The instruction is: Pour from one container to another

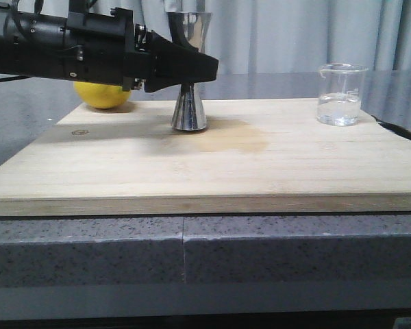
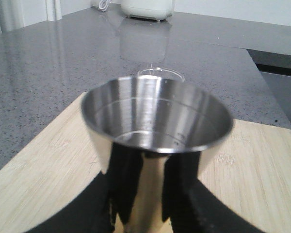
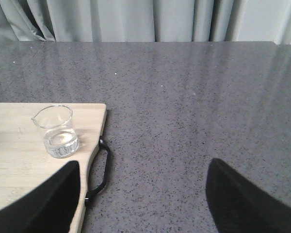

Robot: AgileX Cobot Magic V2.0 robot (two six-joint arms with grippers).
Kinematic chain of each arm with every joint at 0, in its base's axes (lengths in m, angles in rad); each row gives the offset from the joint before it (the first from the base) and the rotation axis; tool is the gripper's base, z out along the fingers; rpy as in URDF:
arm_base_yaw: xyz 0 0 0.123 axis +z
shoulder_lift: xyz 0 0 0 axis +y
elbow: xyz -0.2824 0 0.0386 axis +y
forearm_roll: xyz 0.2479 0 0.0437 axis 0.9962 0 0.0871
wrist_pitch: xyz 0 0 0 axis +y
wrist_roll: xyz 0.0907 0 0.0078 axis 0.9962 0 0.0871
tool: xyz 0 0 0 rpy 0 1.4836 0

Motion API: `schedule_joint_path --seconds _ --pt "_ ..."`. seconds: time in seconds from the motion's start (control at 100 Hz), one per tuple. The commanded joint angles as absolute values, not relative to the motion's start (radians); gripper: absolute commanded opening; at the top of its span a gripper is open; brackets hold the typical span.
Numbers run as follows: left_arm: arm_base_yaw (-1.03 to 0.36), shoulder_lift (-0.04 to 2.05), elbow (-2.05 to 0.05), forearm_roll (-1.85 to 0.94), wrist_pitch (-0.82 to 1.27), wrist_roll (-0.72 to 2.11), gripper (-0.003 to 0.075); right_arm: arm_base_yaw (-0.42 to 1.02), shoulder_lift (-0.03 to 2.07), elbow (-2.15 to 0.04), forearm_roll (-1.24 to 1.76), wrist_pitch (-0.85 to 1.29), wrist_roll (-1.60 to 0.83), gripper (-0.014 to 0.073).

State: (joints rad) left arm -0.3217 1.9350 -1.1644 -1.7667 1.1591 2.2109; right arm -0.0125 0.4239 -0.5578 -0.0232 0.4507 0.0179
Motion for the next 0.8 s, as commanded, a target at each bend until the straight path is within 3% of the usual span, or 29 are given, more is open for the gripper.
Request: schedule_joint_path --seconds 0.0,0.79 --pt "-0.33 1.89 -1.194 -1.853 1.28 2.2 0.0206 -0.018 0.437 -0.593 -0.033 0.38 0.016 0.0495" --pt "-0.33 1.826 -1.195 -1.853 1.28 2.2 0.0206 -0.018 0.437 -0.593 -0.033 0.386 0.016 0.0495"
